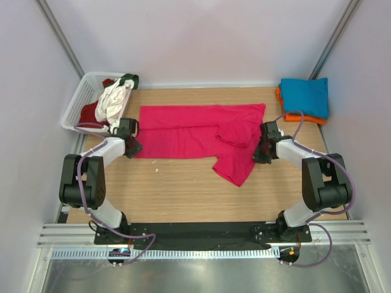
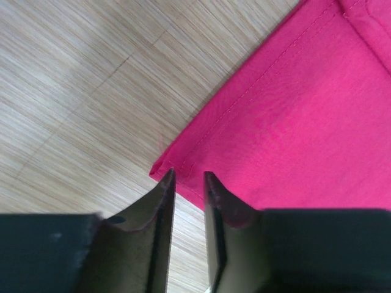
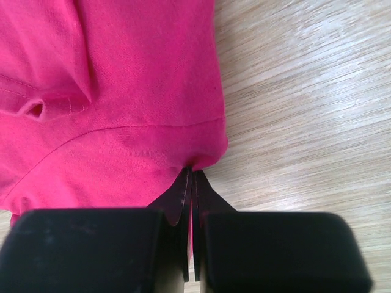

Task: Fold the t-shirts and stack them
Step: Fold the tshirt

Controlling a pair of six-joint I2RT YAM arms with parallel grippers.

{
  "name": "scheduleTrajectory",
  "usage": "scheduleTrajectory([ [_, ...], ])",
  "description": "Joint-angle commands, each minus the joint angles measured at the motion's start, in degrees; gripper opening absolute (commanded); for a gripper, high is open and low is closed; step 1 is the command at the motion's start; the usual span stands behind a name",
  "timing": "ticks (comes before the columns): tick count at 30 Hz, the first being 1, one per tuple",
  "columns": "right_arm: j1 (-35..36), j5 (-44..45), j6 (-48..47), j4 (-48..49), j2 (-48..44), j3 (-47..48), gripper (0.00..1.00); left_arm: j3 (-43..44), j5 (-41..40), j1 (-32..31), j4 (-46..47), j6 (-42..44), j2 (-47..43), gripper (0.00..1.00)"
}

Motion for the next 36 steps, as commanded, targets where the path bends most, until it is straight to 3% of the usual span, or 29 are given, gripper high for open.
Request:
scheduleTrajectory([
  [1, 0.1, 1.5, 0.7, 0.2, 0.9, 1.6, 0.01, -0.2, -2.6, -0.2, 0.7, -1.2, 0.7, 0.24],
  [5, 0.0, 1.5, 0.8, -0.2, 0.2, 2.1, 0.01, -0.2, -3.1, -0.2, 0.9, -1.4, 1.4, 0.00],
  [11, 0.0, 1.8, 0.9, -2.1, -2.0, 2.3, 0.01, -0.5, -5.1, -0.2, -0.8, -1.7, -1.8, 0.00],
  [12, 0.0, 1.5, 0.9, -2.3, -2.4, 2.3, 0.01, -0.4, -4.9, -0.2, -1.1, -1.7, -2.4, 0.01],
  [14, 0.0, 1.5, 1.1, -2.2, -2.7, 2.1, 0.01, -0.4, -3.8, -0.2, -1.3, -1.5, -4.1, 0.17],
  [15, 0.0, 1.5, 1.1, -2.2, -2.6, 2.2, 0.01, -0.5, -3.7, -0.2, -1.4, -1.5, -4.4, 0.33],
  [16, -0.1, 1.3, 1.2, -2.2, -2.4, 2.2, 0.01, -0.4, -3.4, -0.2, -1.5, -1.5, -4.8, 0.42],
  [19, 0.0, 0.9, 1.1, -2.1, -1.8, 2.6, 0.01, -0.3, -3.4, -0.1, -1.6, -1.4, -5.0, 0.52],
  [29, 0.0, 1.3, 1.0, -2.3, -2.0, 2.7, 0.01, -2.0, -2.3, -0.2, -1.2, -2.7, -2.5, 0.49],
  [36, 0.0, 1.3, 0.9, -2.6, -2.0, 3.3, 0.01, -2.9, -3.6, -0.2, 0.8, -3.2, -0.7, 0.40],
])
